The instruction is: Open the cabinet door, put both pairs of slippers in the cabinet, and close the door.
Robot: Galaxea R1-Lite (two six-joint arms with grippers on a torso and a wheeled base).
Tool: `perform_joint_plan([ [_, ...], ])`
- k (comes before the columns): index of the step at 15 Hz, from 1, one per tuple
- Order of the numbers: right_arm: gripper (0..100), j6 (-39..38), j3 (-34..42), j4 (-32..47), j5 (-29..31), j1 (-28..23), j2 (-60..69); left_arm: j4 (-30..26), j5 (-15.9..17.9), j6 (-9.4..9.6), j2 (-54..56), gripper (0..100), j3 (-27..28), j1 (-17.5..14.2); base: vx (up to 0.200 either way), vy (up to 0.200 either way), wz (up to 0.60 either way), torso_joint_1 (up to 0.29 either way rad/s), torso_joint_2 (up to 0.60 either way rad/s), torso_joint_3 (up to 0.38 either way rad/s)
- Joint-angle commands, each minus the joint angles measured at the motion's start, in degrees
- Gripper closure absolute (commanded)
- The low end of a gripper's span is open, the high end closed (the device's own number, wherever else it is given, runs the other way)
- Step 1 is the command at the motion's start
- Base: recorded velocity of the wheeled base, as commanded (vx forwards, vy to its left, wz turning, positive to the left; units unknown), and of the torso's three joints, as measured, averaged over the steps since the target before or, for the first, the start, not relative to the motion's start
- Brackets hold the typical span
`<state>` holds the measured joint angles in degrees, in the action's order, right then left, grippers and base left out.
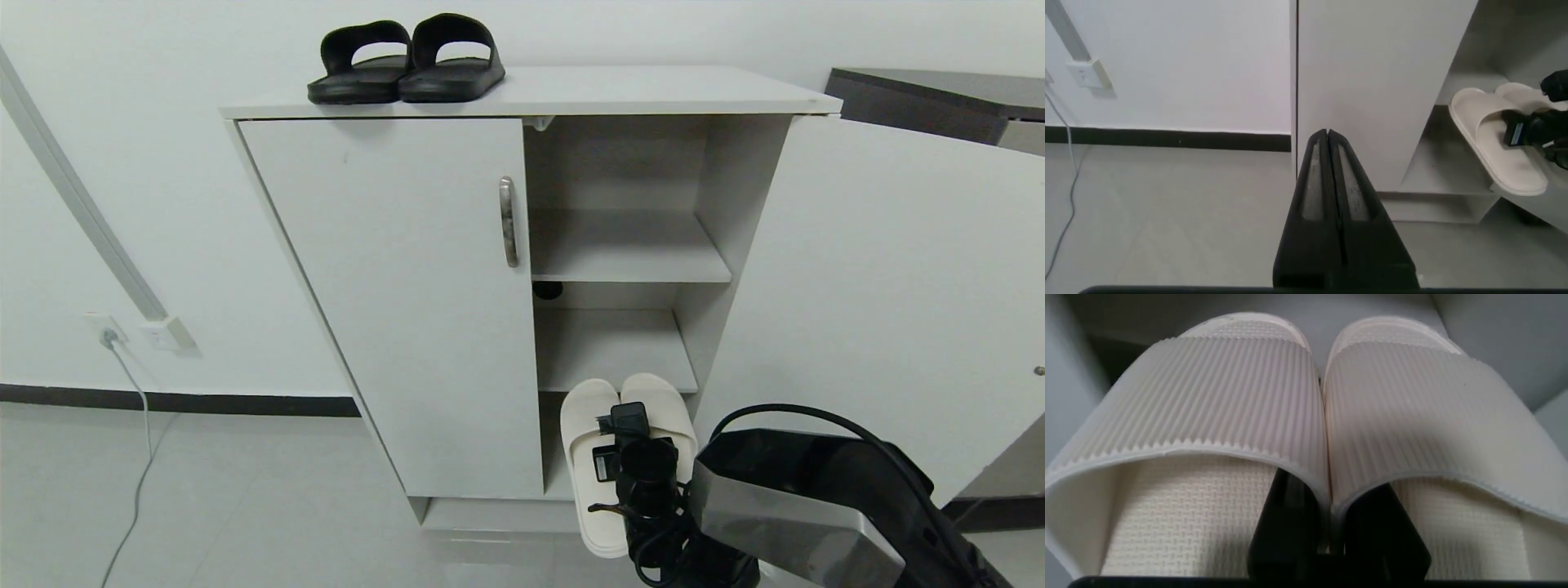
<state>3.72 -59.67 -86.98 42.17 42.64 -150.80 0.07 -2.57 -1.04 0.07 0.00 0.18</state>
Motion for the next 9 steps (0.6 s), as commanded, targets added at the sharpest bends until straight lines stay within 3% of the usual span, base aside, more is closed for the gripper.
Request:
perform_joint_plan([
  [1,100,0.06,0.00,-0.12,0.02,0.07,0.24,0.01,-0.06,-0.02,-0.07,100,0.00,-0.01,0.200,0.000,0.00,0.007,0.00,0.002],
  [7,100,-0.03,-0.44,-0.12,0.02,-0.10,0.59,0.01,-0.42,-0.02,-0.07,100,0.00,-0.01,0.200,0.000,0.00,0.004,0.00,0.003],
  [9,100,-0.03,-0.62,-0.03,0.02,-0.37,0.59,0.01,-0.42,-0.19,-0.07,100,0.00,-0.01,0.000,0.000,0.00,0.000,0.00,0.000],
])
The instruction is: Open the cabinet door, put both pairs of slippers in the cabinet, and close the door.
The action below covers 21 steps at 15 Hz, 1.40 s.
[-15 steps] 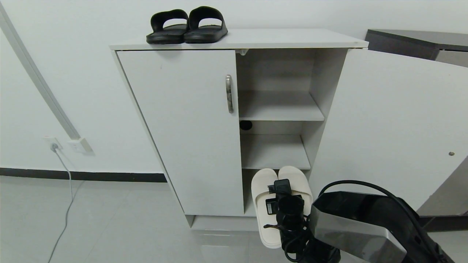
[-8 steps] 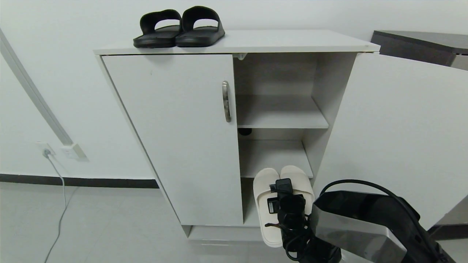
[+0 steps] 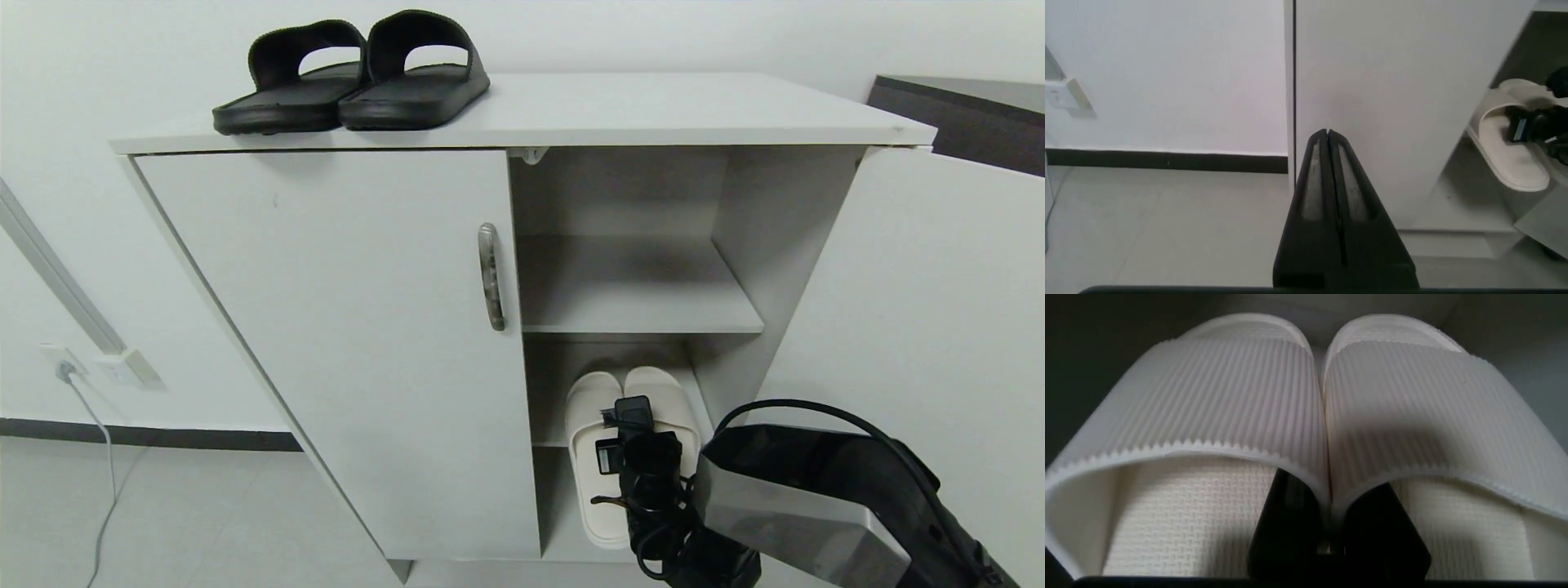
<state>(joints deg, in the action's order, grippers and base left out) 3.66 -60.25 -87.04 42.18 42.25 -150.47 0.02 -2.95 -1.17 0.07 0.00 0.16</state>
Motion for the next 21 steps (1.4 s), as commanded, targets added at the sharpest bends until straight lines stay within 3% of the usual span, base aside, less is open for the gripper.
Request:
perform_joint_plan([
  [1,100,0.03,-0.66,0.20,0.01,0.02,0.26,0.06,-0.04,-0.06,-0.07,100,0.00,0.02,0.000,0.000,0.00,0.000,0.00,0.000],
  [6,100,-0.41,-6.64,5.92,-0.61,0.02,0.18,0.06,-0.04,-0.15,-0.07,100,0.00,0.02,0.000,0.000,0.00,0.000,0.00,0.000],
  [14,100,-4.36,-25.71,27.98,-2.36,-4.20,-0.35,0.06,-0.13,-0.15,-0.07,100,0.00,0.02,0.000,0.000,0.00,0.000,0.00,0.000],
  [21,100,-4.45,-39.51,35.01,-4.21,-7.45,-6.68,0.06,-0.13,-0.15,-0.07,100,0.00,0.02,0.000,0.000,0.00,0.000,0.00,0.000],
])
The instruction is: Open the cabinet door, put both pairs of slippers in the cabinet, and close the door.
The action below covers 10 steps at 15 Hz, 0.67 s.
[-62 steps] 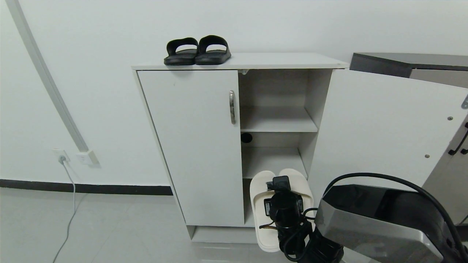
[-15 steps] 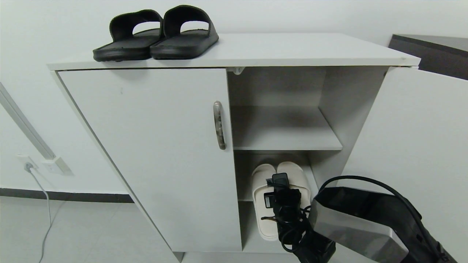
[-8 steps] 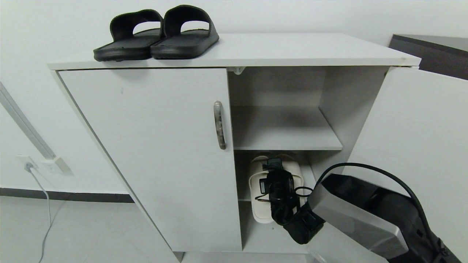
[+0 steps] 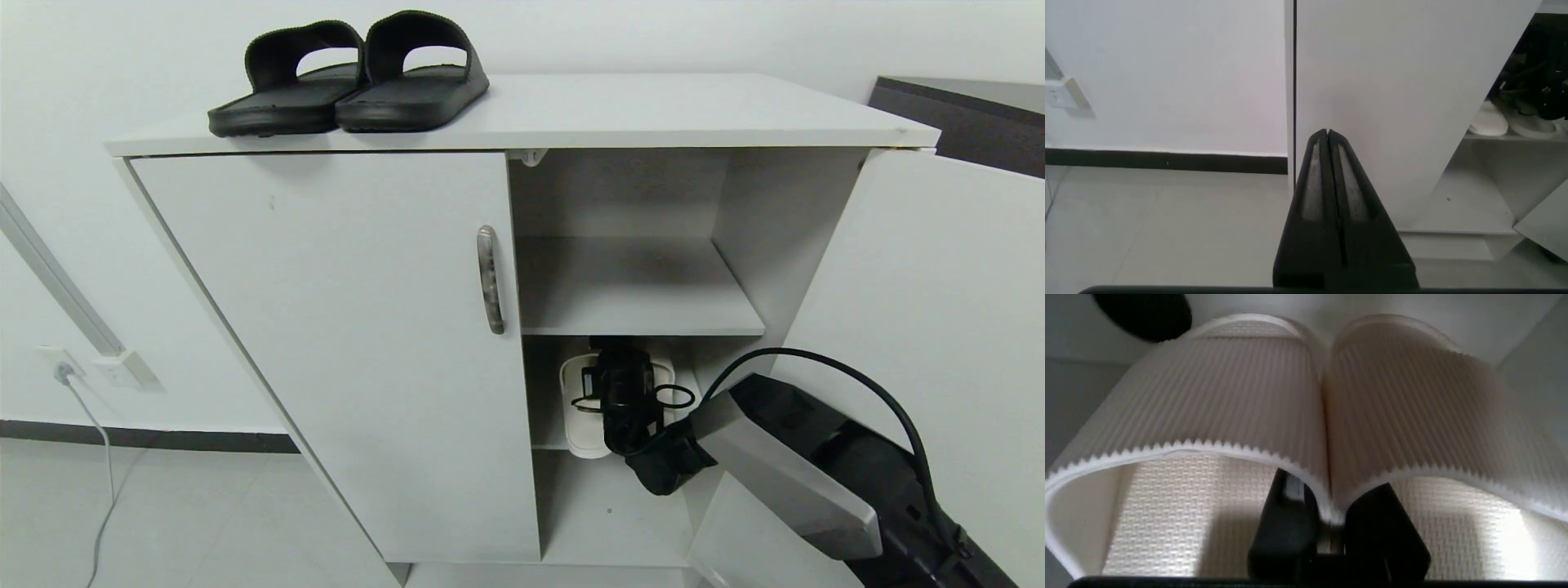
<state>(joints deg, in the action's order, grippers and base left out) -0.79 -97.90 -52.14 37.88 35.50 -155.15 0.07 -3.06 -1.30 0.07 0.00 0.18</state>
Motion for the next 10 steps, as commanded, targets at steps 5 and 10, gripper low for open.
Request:
perform_joint_plan([
  [5,0,-2.64,-3.61,3.45,0.09,-1.13,-2.88,0.01,-0.02,-0.01,-0.07,100,0.00,-0.01,0.000,0.000,0.00,0.000,0.00,0.000],
  [10,0,-2.72,0.52,2.92,-0.08,-0.78,-0.77,0.01,-0.02,-0.01,-0.07,100,0.00,-0.01,0.000,0.000,0.00,0.000,0.00,0.000],
])
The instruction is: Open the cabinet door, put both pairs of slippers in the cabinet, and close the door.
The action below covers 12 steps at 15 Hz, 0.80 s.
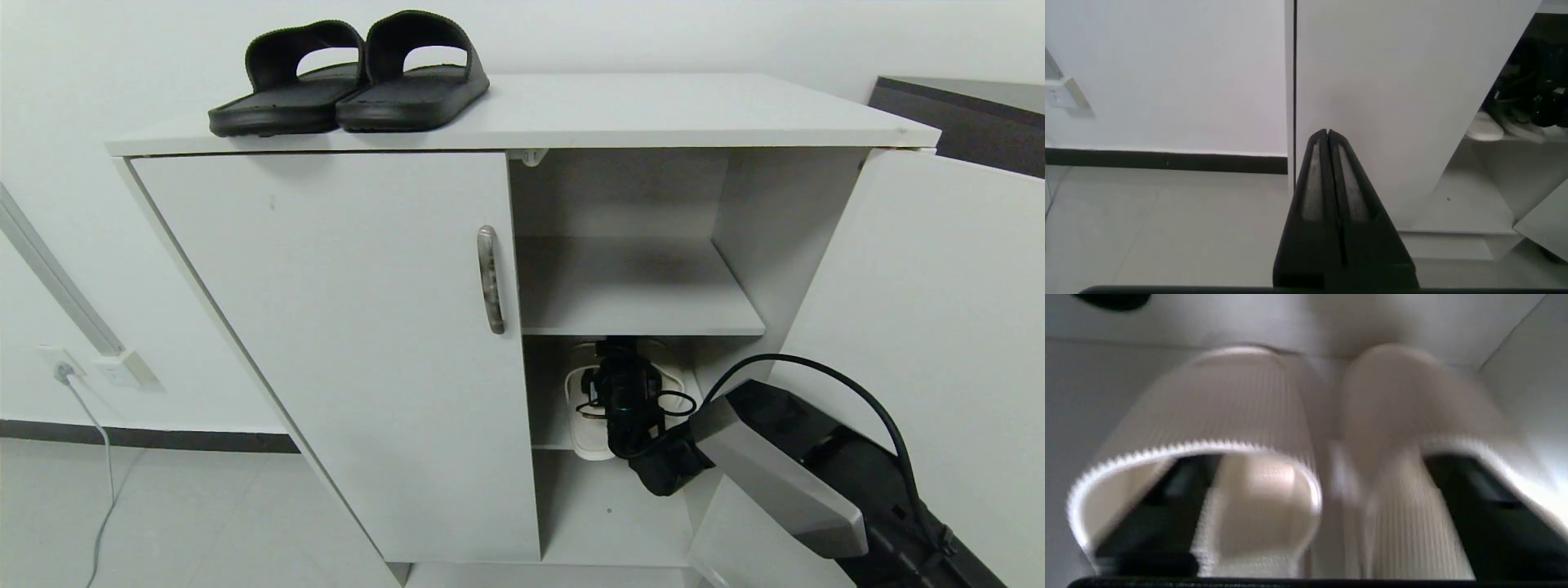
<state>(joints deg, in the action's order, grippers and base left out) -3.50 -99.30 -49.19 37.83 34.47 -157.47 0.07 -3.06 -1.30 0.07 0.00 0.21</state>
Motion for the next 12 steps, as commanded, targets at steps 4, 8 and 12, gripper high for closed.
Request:
perform_joint_plan([
  [4,0,-0.02,12.03,-4.07,0.05,1.91,6.38,0.01,0.25,0.34,-0.07,100,0.00,-0.03,0.000,0.000,0.00,0.000,0.00,0.000],
  [8,0,-0.02,22.75,-8.56,0.58,4.02,12.80,0.01,0.16,0.25,-0.07,100,0.00,-0.03,0.000,0.000,0.00,0.000,0.00,0.000],
  [12,0,0.07,36.37,-14.53,0.67,7.89,20.18,0.01,0.16,0.34,-0.07,100,0.00,-0.03,0.000,0.000,0.00,0.000,0.00,0.000],
])
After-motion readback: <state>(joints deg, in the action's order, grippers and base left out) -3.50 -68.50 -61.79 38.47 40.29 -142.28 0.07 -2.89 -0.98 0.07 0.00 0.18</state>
